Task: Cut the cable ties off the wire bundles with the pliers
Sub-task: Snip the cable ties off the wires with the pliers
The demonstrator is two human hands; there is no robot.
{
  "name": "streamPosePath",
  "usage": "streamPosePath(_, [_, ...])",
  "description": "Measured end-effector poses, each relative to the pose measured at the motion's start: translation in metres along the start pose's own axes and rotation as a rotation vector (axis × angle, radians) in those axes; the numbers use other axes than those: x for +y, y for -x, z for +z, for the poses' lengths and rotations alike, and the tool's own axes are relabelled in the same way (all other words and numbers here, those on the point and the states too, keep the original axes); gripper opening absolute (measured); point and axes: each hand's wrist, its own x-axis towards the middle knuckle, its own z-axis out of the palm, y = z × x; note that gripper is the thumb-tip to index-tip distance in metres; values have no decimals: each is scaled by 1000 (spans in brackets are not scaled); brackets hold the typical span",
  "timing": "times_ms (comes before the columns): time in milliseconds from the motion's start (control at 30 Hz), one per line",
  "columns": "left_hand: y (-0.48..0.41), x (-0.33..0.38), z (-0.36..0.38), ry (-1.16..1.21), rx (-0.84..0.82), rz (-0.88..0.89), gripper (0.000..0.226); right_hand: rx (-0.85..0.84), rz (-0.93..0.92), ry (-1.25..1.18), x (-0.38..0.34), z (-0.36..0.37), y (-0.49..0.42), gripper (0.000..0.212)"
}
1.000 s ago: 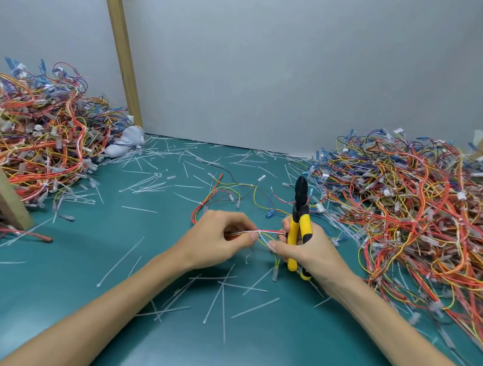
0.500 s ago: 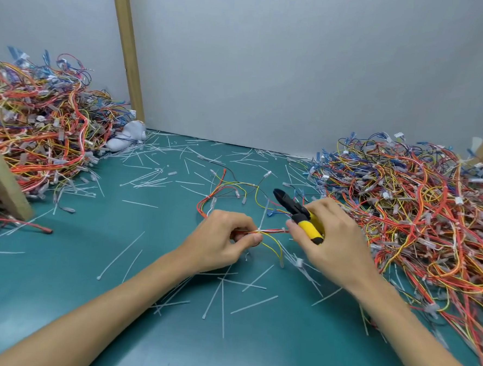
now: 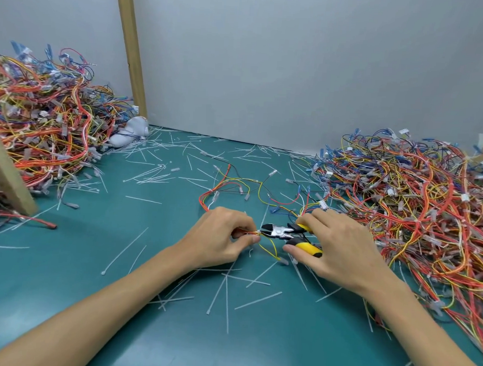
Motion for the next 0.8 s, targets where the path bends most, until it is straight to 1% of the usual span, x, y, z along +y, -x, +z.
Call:
streamPosePath(233, [-1,2,0,-38,-26,7,15,43,-61,38,-6,2,-3,50])
streamPosePath(333, [0,1,1,-8,-42,-18,17,17,-56,31,-7,2,-3,51])
streamPosePath(433, [-1,0,2,26,-52,-52,14,-25,-37,1,-6,1,-4,49])
streamPosePath(600, [-1,-1,-1,98,-53,-60,14,-37,8,-2,-8,3,-2,51])
streamPosePath(700, [-1,-3,-2,75,-71,-57,11,-66,12,21,-12,5,0,51])
streamPosePath(800, [0,-4,-2,48,-89,-40,10,-70,-11,20,-13,7,0,46])
